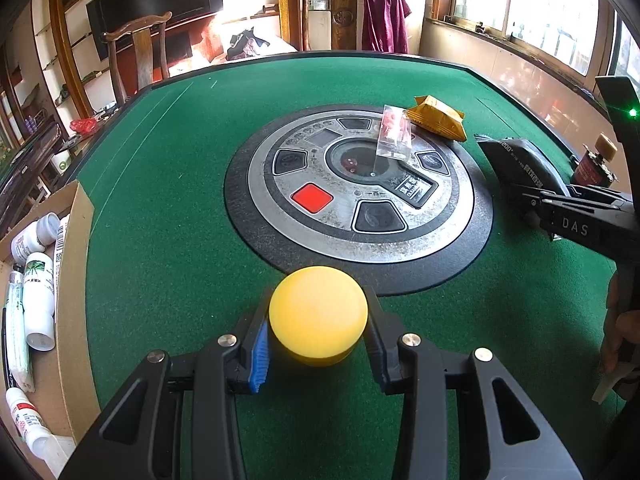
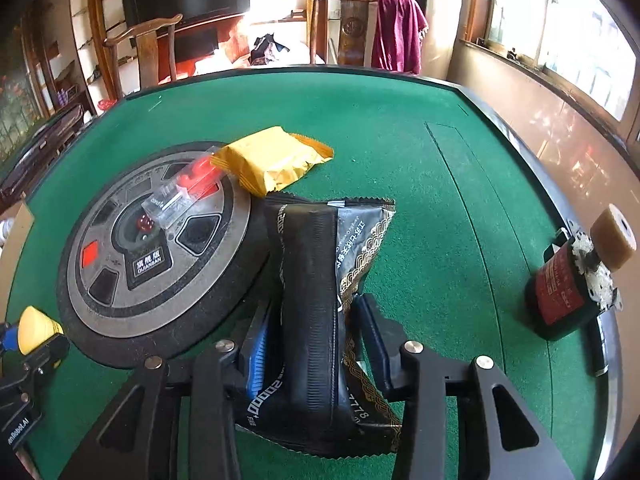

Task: Organize objects
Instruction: 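Carry the yellow sponge and black snack bag toward the cardboard box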

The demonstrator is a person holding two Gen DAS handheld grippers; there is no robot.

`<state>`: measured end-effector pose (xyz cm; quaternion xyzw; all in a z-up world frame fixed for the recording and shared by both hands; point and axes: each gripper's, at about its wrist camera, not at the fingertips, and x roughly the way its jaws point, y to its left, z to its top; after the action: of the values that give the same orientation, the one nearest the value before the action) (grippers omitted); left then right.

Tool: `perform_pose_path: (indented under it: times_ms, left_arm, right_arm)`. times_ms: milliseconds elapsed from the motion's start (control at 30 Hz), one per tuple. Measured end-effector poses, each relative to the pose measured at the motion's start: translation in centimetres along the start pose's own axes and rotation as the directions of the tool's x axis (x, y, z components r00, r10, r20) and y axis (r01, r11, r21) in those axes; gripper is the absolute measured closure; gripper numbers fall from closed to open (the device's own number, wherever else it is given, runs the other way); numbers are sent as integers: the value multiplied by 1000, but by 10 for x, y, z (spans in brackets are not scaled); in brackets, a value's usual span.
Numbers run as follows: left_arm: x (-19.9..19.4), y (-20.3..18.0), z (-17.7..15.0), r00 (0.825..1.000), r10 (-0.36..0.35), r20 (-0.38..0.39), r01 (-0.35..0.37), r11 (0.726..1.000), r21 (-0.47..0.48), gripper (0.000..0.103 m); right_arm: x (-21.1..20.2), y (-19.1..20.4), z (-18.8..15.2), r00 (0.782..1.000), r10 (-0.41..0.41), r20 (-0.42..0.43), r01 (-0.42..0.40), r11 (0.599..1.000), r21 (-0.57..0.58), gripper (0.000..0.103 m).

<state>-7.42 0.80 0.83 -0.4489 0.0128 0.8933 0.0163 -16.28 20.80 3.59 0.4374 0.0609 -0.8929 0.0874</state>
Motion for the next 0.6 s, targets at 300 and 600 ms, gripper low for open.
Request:
perform_pose_path:
  times_ms: [300,600]
  left_arm:
    - [-2,2,0,1000,-3,8,3,1000,-5,64]
    - [-6,5,1,1000,-10,20,11,1000,-20,64]
  right_arm:
    - [-14,0,-3,999,35,34,-35,999,-4,79]
    - [-17,1,-2,997,71,31,-72,997,6,79]
